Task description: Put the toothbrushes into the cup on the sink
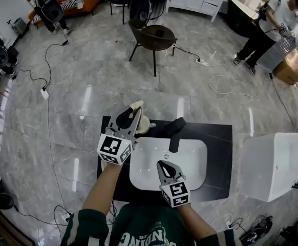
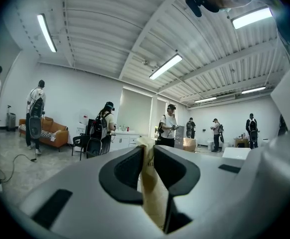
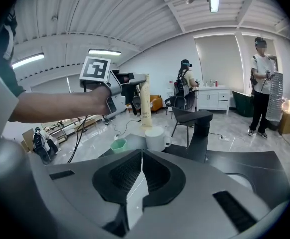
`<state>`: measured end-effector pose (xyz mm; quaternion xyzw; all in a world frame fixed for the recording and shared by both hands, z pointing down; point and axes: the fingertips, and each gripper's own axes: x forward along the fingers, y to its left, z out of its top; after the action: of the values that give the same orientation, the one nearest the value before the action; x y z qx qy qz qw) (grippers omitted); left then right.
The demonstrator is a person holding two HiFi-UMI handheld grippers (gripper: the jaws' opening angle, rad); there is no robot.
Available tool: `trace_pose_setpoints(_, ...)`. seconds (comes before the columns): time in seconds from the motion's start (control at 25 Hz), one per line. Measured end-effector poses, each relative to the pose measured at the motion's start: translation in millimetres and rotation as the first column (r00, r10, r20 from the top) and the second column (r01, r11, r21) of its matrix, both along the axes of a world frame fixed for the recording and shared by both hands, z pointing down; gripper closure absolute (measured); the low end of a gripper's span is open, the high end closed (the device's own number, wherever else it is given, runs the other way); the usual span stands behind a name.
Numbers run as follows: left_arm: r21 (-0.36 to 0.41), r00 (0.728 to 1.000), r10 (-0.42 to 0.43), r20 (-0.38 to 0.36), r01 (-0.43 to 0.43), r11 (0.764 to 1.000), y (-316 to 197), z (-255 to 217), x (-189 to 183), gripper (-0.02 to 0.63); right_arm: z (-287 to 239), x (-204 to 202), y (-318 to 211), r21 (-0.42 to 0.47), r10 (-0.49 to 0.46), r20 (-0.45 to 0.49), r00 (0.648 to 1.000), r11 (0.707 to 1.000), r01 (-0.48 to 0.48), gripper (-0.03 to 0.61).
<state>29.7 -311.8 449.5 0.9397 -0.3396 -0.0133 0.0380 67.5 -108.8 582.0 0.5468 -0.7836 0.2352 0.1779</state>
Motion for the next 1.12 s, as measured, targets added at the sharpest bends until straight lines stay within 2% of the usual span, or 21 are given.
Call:
trace_pose_setpoints(0.6,-0.024,0.999,-0.046,0.012,0.046,0.999,-39,48,20,0.540,21,-2,-1,-0.050,-0.011,0.014,1.000,0.999,0.012,0.538)
trace_pose_setpoints(1.12,-0.129,0.995,-0.060,0.078,0.070,0.989,-46,103,27,0.538,28,10,1,-0.079,0.014,0.005,1.000,0.997,-0.013,0.537)
